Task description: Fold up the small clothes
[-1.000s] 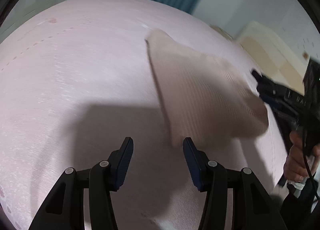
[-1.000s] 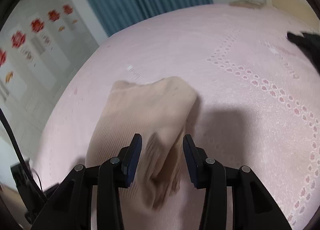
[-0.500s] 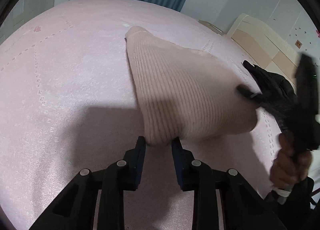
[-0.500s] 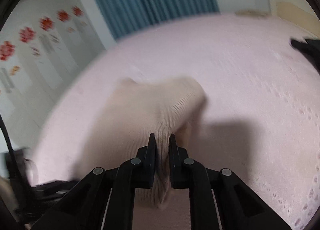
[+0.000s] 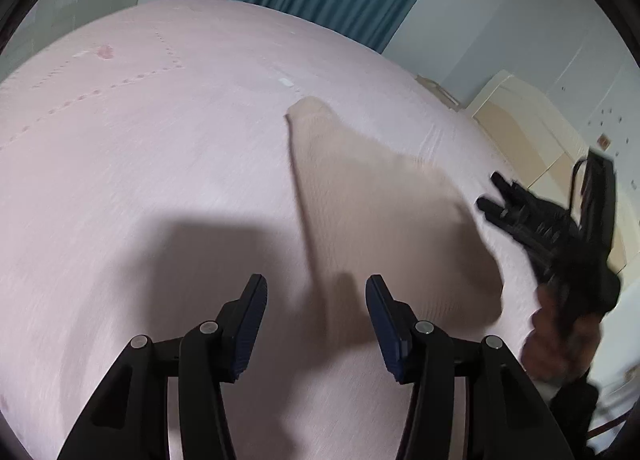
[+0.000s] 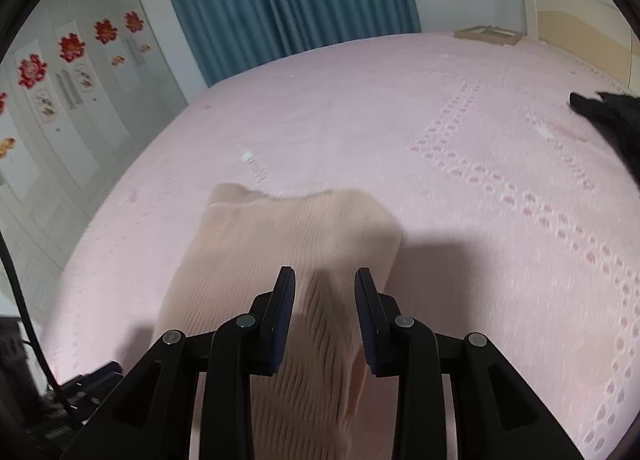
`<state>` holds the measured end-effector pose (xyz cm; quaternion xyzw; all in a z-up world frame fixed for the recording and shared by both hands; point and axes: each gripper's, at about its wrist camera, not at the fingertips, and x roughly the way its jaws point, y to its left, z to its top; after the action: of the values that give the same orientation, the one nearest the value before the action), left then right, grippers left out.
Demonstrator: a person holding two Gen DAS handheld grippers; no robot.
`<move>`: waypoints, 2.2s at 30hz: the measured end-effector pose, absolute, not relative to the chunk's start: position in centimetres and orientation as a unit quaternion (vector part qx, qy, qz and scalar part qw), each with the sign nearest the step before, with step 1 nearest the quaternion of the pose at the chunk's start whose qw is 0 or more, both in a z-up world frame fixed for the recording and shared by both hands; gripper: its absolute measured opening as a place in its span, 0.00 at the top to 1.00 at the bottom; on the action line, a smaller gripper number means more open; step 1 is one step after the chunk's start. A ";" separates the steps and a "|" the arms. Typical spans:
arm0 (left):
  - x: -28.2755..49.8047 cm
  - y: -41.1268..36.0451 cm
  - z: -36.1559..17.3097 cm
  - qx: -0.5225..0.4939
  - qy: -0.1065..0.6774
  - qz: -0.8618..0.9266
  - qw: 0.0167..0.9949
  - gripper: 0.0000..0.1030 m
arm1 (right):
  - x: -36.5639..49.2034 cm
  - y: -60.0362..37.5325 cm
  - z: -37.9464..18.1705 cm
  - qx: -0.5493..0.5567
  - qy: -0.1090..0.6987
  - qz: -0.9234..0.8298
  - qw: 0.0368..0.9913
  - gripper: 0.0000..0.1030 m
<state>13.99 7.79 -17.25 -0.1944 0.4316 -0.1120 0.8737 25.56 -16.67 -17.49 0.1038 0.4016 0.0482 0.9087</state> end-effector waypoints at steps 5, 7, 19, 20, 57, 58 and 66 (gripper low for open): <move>20.8 6.8 -17.7 -0.206 0.441 -0.136 0.863 0.52 | 28.1 -18.7 -20.4 0.148 0.439 0.029 0.885 0.65; 22.6 6.0 -18.7 -0.204 0.449 -0.131 0.860 0.52 | 28.3 -19.2 -21.4 0.166 0.446 0.040 0.878 0.64; 31.9 6.0 -23.6 -0.295 0.493 -0.148 0.805 0.50 | 30.0 -19.2 -23.4 0.147 0.433 0.064 0.887 0.88; 32.1 5.9 -23.8 -0.299 0.489 -0.153 0.805 0.51 | 30.1 -19.1 -23.6 0.140 0.433 0.061 0.888 0.88; 34.1 2.3 -18.4 -0.131 0.380 -0.124 0.907 0.63 | 29.5 -18.5 -21.0 0.088 0.364 0.014 0.927 0.82; 34.5 1.9 -18.8 -0.122 0.392 -0.111 0.905 0.63 | 29.9 -18.3 -21.5 0.076 0.374 0.005 0.924 0.82; 34.0 3.3 -19.6 -0.126 0.408 -0.063 0.902 0.61 | 30.5 -19.4 -22.4 0.074 0.402 -0.030 0.912 0.82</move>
<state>33.96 3.27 -19.57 -0.1261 0.4075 -0.0628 0.9023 30.55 -19.42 -22.43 0.0744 0.4022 -0.0302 0.9120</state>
